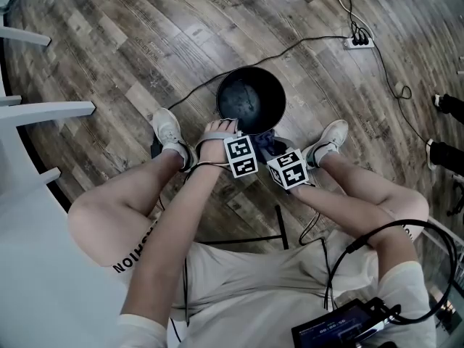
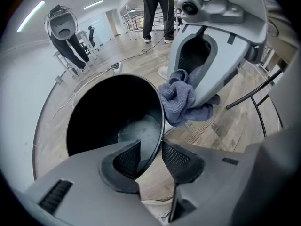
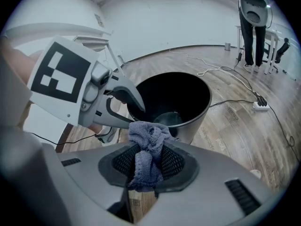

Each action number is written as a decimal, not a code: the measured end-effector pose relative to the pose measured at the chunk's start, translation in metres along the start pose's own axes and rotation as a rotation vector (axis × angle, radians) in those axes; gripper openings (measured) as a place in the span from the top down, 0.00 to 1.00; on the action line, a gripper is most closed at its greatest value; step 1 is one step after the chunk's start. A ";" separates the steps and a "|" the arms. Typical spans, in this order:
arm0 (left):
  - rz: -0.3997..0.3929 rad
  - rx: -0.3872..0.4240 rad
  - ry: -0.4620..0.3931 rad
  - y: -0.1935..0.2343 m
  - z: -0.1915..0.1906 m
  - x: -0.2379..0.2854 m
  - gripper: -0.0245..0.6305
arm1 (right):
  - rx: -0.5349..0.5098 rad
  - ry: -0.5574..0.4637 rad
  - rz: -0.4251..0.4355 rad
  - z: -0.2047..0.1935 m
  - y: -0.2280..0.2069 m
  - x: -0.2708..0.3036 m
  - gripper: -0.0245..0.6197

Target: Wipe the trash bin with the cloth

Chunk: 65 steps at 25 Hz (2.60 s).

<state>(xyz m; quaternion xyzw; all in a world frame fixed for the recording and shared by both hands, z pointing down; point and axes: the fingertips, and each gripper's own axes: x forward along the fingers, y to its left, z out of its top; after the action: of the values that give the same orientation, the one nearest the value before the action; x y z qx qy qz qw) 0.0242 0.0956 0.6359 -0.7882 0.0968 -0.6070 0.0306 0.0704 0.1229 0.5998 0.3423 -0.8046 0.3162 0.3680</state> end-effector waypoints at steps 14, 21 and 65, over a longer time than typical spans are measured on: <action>-0.023 0.045 -0.038 0.002 0.003 -0.006 0.75 | -0.005 0.067 -0.015 -0.021 -0.017 0.045 0.80; -0.011 0.055 -0.040 0.002 0.003 -0.006 0.75 | -0.011 0.105 -0.034 -0.040 -0.029 0.074 0.80; 0.008 0.075 -0.033 0.002 0.004 -0.003 0.75 | 0.079 0.209 -0.112 -0.102 -0.069 0.141 0.80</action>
<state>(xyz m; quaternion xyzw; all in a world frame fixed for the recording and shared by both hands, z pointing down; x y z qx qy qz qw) 0.0268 0.0943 0.6317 -0.7962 0.0767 -0.5968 0.0640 0.0934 0.1168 0.7855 0.3663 -0.7284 0.3606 0.4530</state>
